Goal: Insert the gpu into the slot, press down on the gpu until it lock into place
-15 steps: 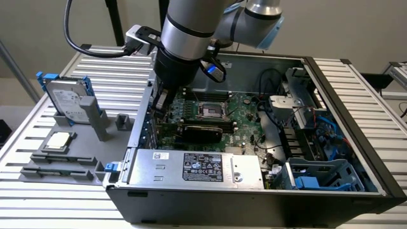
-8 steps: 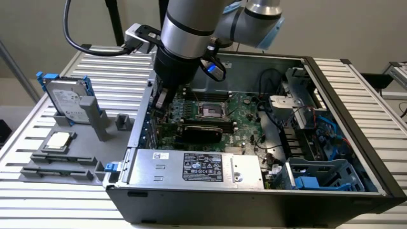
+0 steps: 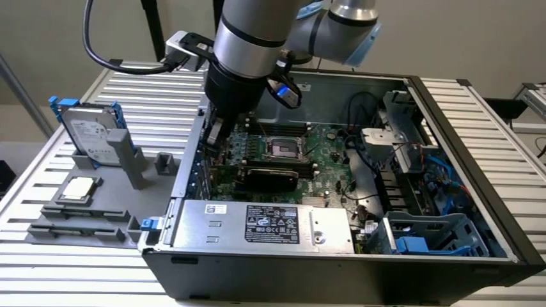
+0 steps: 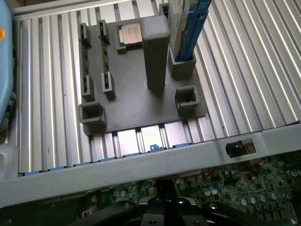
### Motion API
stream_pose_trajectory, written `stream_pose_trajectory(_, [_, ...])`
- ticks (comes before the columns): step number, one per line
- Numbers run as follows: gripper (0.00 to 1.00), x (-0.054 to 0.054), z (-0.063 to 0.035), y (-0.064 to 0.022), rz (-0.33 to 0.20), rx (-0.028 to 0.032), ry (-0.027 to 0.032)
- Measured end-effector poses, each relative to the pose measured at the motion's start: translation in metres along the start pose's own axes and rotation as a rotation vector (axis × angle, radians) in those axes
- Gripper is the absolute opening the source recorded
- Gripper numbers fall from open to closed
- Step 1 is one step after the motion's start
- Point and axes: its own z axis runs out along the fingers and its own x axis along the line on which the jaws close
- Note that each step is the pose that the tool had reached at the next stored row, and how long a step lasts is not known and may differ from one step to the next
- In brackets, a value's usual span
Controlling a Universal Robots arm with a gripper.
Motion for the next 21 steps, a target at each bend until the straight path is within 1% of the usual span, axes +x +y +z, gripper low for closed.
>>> stream_pose_trajectory(15, [0.11,0.0008,0.0032,0.0033,0.002,-0.0001,-0.0001])
stream_pose_trajectory(18, [0.11,0.0008,0.0029,0.0035,0.002,-0.0003,-0.0009])
stream_pose_trajectory(20, [0.11,0.0005,0.0005,0.0031,0.002,-0.0027,-0.0018])
stream_pose_trajectory(21, [0.11,0.0002,-0.0021,0.0016,0.003,-0.0046,-0.0001])
